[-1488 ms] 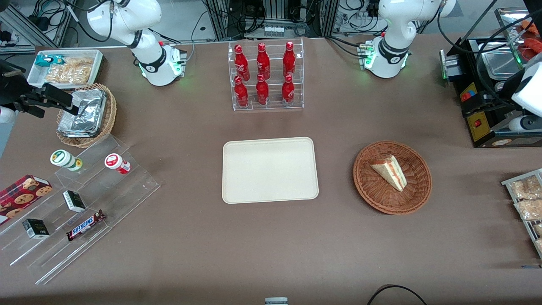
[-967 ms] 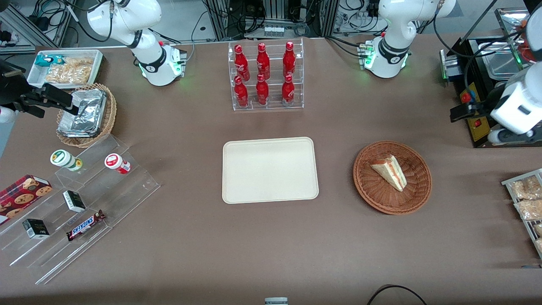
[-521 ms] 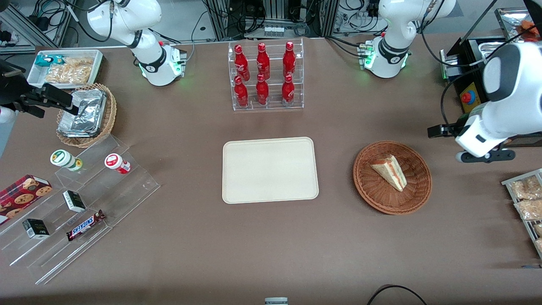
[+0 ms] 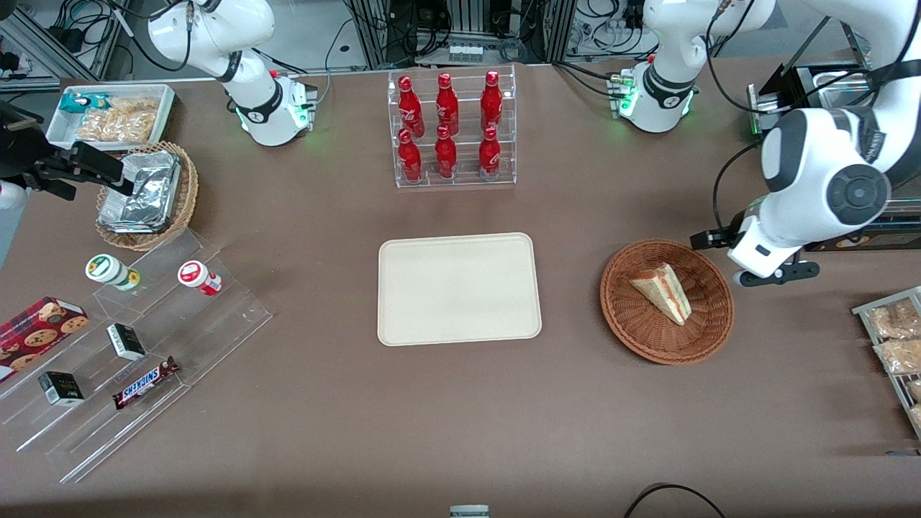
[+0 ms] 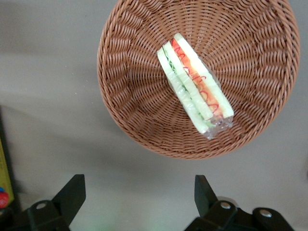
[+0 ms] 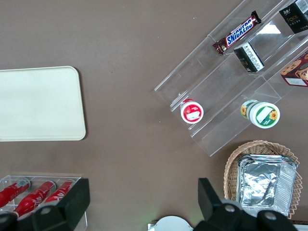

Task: Place sandwich from basket to tray
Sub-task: 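Lower the open left gripper over the sandwich and close on it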

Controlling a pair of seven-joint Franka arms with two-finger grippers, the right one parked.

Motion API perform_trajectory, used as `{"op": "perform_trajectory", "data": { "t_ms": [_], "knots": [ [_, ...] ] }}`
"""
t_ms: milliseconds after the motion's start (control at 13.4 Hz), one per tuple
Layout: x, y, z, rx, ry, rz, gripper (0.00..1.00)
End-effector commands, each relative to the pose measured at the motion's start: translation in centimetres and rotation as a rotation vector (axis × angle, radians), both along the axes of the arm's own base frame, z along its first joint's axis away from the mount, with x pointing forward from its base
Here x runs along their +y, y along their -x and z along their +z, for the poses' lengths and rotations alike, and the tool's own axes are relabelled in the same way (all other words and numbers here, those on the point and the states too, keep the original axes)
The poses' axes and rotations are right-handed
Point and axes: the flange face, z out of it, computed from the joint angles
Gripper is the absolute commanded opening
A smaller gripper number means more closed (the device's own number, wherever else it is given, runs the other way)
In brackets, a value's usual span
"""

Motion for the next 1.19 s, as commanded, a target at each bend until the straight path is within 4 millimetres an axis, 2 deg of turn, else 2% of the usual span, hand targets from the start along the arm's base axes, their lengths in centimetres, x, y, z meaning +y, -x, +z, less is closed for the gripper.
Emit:
{"op": "perform_trajectory", "data": {
  "t_ms": [0, 149, 298, 521, 669, 1116],
  "knots": [
    [-1.9, 0.9, -0.8, -0.067, -0.043, 0.14, 1.0],
    [-3.3, 1.4, -2.6, -0.132, -0.054, 0.264, 1.0],
    [-3.6, 1.5, -3.6, -0.167, -0.065, 0.394, 1.0],
    [-4.5, 0.9, -5.3, -0.183, -0.085, 0.563, 1.0],
    [-6.1, 0.7, -6.7, -0.202, -0.092, 0.65, 1.0],
    [-6.5, 0.4, -11.2, -0.177, -0.102, 0.653, 1.0]
  ]
}}
